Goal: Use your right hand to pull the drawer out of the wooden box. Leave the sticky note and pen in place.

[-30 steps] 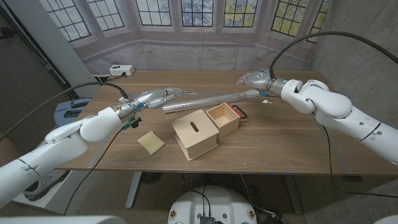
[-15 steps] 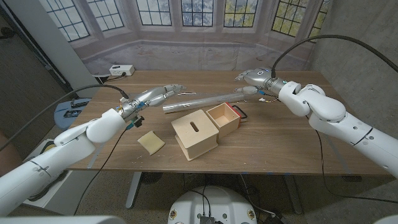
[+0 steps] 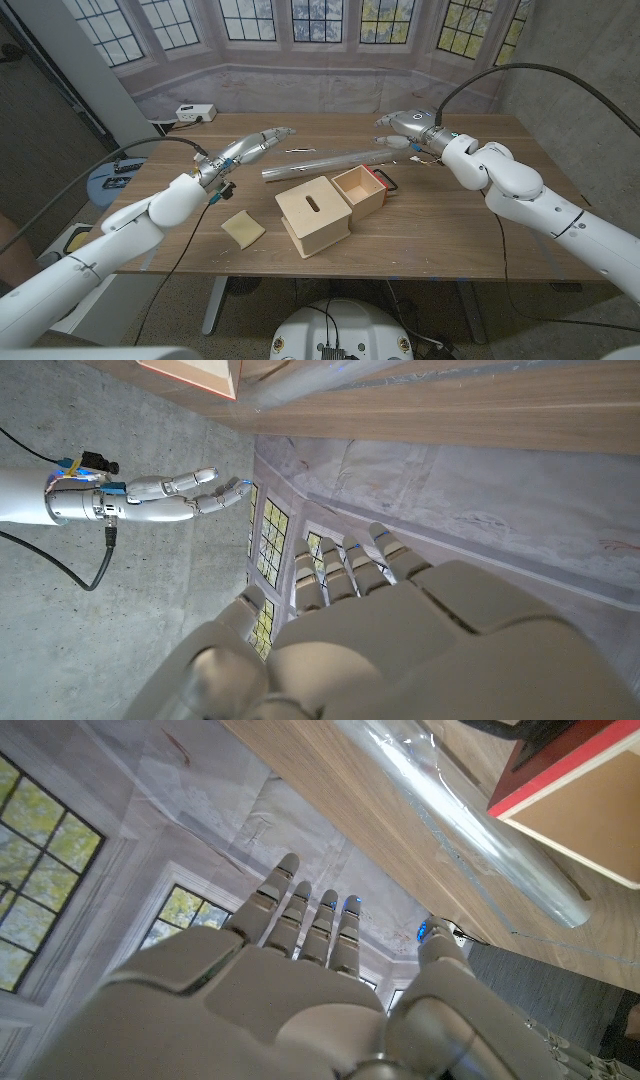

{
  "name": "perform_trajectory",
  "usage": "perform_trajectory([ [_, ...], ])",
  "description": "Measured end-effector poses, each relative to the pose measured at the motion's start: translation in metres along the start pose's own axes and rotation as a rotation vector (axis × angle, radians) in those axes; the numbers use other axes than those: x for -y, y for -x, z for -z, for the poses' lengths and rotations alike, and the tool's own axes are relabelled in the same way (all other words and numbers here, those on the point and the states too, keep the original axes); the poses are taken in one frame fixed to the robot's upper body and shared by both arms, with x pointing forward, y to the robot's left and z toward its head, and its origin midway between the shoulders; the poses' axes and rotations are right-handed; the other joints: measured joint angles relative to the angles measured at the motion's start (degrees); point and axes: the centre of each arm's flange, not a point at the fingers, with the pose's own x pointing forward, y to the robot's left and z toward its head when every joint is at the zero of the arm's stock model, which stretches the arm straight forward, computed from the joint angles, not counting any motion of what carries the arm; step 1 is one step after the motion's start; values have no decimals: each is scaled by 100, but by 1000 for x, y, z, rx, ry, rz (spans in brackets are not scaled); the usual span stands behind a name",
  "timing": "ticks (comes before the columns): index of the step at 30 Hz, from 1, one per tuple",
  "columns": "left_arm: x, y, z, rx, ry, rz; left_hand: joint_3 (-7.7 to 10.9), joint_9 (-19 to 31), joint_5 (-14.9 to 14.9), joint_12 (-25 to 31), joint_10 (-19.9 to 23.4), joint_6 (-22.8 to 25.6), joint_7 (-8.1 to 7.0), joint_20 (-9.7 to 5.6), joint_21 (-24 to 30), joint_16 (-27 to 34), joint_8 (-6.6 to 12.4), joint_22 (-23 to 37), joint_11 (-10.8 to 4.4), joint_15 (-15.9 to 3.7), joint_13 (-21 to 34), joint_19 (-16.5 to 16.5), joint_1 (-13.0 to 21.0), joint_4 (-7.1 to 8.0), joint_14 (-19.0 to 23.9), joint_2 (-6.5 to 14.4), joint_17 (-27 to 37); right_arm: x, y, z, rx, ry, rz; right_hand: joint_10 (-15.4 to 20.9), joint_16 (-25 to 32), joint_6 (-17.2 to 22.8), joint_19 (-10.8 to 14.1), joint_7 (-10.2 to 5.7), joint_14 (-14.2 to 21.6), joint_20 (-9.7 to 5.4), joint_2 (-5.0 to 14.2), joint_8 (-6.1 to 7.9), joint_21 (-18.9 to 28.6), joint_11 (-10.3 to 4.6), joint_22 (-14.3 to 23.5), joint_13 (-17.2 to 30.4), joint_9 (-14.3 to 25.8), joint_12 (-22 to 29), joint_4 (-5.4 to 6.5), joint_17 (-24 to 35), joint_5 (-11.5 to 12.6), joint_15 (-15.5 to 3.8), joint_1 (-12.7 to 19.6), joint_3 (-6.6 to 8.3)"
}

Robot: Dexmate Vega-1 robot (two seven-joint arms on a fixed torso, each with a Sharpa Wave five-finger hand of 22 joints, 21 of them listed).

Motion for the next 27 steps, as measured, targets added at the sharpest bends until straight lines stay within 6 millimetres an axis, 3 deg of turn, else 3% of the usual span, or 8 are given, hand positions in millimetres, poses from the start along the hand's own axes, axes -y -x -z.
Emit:
perform_trajectory([
  [27, 3, -21, 21, 5, 132, -95, 71, 0, 0, 0, -51, -20, 21, 0, 0, 1, 0, 0, 10, 31, 0, 0, 65, -23, -30, -21, 0, -7, -11, 1, -70, -211, 98, 92, 0, 91, 0, 53, 31, 0, 0, 0, 0, 31, -1, 0, 0, 0, -21, 0, 0, 30, 0, 20],
])
